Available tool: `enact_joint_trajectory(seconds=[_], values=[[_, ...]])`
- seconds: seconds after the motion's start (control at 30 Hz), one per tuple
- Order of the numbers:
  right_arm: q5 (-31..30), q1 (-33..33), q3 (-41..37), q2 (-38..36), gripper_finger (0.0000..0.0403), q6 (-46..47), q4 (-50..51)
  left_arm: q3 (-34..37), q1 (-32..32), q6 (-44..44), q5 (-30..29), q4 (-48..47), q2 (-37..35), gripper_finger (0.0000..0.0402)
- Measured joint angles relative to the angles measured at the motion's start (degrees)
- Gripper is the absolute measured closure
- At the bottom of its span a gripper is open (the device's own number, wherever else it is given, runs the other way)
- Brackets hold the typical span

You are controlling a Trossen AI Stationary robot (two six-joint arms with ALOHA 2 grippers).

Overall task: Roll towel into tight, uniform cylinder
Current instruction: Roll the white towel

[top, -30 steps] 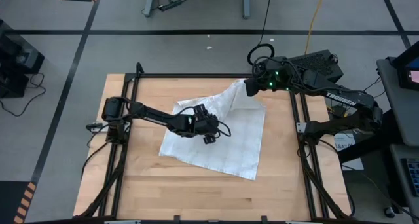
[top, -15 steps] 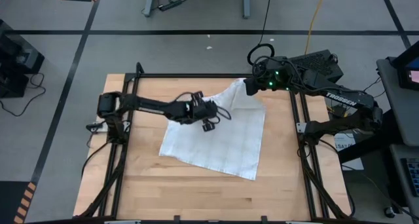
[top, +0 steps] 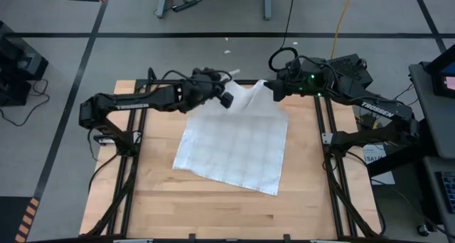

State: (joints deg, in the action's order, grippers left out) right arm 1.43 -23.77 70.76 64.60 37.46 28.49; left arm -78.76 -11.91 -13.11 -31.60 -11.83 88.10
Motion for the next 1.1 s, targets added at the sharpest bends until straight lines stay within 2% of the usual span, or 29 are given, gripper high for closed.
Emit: enact_joint_trajectory(seconds=[0.23, 0.5, 0.6, 0.87, 1.0, 1.1], values=[[-1.5, 0.3, 0.0, 2.3, 0.0399, 3.9, -7.6, 0.0, 1.1, -0.1, 1.7, 8.3, 0.2, 0.0396], [-1.4, 0.7, 0.0, 5.7, 0.0399, 5.5, -10.6, 0.0, 3.8, 3.2, 2.9, 10.2, 0.3, 0.0396], [-1.1, 0.9, 0.0, 7.1, 0.0399, 8.9, -9.9, 0.0, 5.2, 3.3, 2.6, 9.3, 0.3, 0.0396], [-1.5, 1.1, 0.0, 11.4, 0.0399, 26.8, -10.3, 0.2, 7.6, 1.5, -6.0, 7.6, 4.6, 0.0396], [-3.1, 0.8, 0.0, 13.7, 0.0399, 29.8, -11.1, 0.2, 7.2, 2.0, -11.0, 6.3, 4.6, 0.0396], [-2.2, -1.1, 0.0, 15.4, 0.0399, 28.9, -13.4, 0.2, 5.8, 6.0, -12.9, 6.1, 3.9, 0.0396]])
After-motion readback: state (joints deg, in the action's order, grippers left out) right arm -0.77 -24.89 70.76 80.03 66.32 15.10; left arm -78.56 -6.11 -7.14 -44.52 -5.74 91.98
